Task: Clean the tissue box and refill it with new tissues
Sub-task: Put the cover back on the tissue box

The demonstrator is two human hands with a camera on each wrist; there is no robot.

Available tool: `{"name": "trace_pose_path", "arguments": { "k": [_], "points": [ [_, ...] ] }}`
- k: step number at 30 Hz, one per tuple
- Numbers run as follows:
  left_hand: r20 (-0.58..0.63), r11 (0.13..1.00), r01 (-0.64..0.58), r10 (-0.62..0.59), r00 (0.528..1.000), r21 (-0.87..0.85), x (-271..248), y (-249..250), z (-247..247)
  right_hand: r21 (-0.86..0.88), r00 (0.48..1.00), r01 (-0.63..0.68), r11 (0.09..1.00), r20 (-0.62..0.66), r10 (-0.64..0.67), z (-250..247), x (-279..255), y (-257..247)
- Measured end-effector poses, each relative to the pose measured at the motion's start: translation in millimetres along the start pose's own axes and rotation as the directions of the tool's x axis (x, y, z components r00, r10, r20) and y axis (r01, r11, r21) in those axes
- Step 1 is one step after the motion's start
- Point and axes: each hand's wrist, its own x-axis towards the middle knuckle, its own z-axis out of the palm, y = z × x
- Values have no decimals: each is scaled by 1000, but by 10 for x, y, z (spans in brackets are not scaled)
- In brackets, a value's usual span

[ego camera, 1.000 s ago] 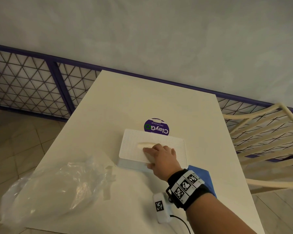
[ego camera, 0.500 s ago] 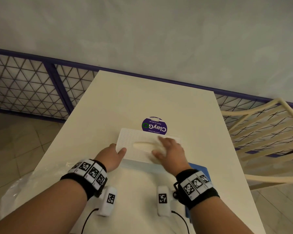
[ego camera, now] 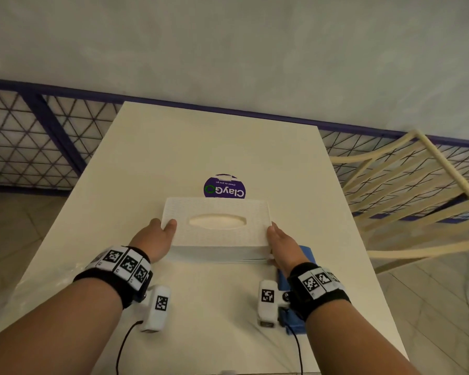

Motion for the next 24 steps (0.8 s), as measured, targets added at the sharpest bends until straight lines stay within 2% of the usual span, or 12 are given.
{"name": "trace_pose_path", "arguments": {
  "k": [5, 14, 19, 21, 24],
  "points": [
    [-9, 999, 10, -10, 1000, 40, 37, -27, 1, -26, 999, 40, 999, 7, -40, 1, 75, 63],
    [-96, 995, -13, 23, 995, 104, -26, 29, 86, -117, 993, 118, 986, 25, -116, -63, 137, 103],
    [-111, 995, -31, 42, 993, 94, 4, 43, 89, -71, 992, 121, 990, 43, -118, -98, 166, 164],
    [-105, 994, -25, 36, 994, 103, 22, 60, 79, -121, 992, 120, 985, 46, -115, -92, 135, 135],
    [-77, 991, 3, 7, 997, 130, 49, 83, 51, -321, 996, 86, 943, 50, -74, -78, 41, -29]
  ]
}}
